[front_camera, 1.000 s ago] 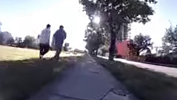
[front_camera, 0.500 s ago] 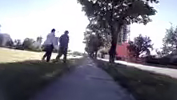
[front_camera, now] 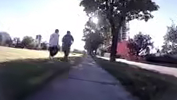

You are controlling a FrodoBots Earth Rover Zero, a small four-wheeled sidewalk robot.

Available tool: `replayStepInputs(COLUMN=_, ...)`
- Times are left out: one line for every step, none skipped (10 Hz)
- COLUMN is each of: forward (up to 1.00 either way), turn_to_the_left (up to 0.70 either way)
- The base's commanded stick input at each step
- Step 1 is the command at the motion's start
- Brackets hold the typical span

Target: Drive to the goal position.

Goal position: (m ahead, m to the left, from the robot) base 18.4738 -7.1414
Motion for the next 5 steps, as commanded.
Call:
replayStepInputs(forward=1.0, turn_to_the_left=0.0)
replayStepInputs(forward=1.0, turn_to_the_left=0.0)
replayStepInputs(forward=1.0, turn_to_the_left=0.0)
replayStepInputs(forward=1.0, turn_to_the_left=0.0)
replayStepInputs(forward=1.0, turn_to_the_left=0.0)
